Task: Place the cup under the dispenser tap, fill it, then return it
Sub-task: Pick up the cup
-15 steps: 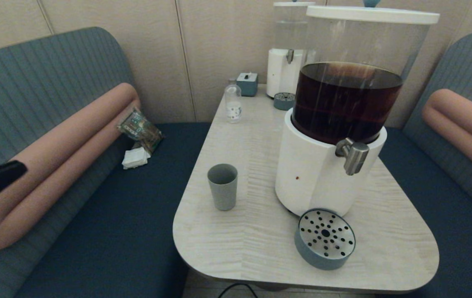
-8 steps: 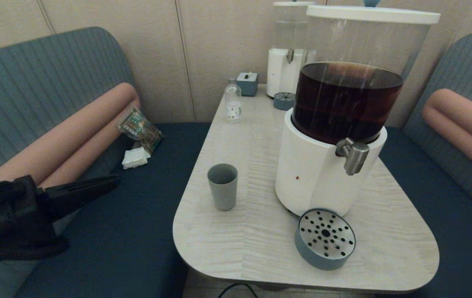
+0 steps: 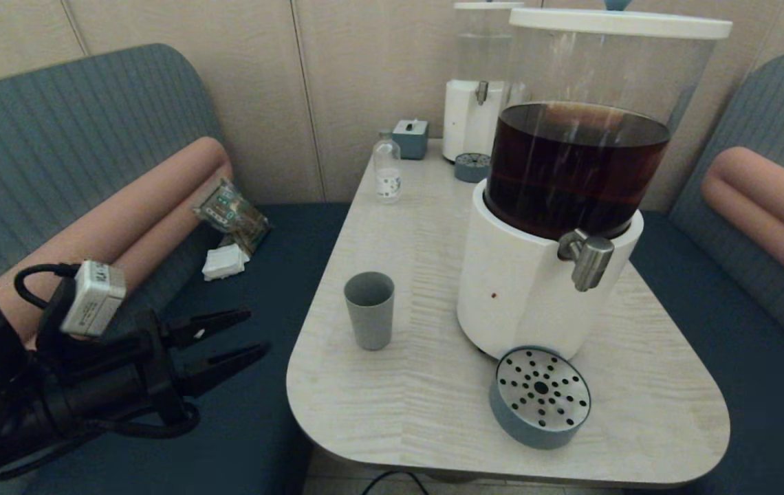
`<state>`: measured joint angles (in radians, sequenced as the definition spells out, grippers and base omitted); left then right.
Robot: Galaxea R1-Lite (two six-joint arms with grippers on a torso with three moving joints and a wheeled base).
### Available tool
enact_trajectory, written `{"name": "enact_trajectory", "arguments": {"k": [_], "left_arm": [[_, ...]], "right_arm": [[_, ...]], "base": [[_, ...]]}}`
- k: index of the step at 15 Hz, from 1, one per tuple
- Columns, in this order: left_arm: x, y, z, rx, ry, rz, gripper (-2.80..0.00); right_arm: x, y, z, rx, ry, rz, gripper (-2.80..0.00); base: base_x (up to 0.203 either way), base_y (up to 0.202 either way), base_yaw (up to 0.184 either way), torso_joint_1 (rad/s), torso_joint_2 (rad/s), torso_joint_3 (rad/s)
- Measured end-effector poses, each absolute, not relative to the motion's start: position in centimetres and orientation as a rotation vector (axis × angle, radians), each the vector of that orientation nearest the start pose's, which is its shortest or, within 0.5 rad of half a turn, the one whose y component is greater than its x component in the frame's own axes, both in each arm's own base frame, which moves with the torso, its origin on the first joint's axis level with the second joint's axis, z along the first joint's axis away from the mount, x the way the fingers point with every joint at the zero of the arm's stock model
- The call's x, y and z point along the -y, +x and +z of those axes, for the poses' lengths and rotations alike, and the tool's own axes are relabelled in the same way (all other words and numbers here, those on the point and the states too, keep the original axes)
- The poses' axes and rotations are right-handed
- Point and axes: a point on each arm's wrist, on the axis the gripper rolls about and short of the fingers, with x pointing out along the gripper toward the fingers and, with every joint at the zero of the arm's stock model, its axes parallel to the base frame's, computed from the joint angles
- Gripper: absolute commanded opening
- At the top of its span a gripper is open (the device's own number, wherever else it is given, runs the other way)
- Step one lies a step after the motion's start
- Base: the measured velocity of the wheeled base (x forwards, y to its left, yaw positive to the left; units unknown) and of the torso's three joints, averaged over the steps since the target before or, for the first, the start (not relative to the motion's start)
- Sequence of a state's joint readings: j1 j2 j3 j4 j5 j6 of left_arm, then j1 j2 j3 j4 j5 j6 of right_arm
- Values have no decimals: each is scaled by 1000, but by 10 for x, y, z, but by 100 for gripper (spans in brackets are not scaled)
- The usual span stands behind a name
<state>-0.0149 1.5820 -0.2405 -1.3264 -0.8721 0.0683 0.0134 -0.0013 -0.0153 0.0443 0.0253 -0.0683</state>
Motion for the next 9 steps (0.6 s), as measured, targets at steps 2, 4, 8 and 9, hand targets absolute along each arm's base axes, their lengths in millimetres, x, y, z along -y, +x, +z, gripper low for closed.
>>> {"name": "enact_trajectory", "arguments": {"k": [2,4,8,9], "left_arm": [[21,216,135,-14,46,-900,0],[21,222,126,-45,33,-903,0],[21,247,109,-86,21,-917,0],[22,258,108,-75,27,-930,0]], "right_arm": [[0,-24,75,-26,-68,40,-280],[0,-24,75,-26,-68,40,-280],[0,-24,75,-26,-68,40,-280],[0,-24,75,-26,-68,40,-280]], "base": [[0,0,0,0,0,0],[0,0,0,0,0,0],[0,0,0,0,0,0],[0,0,0,0,0,0]]}}
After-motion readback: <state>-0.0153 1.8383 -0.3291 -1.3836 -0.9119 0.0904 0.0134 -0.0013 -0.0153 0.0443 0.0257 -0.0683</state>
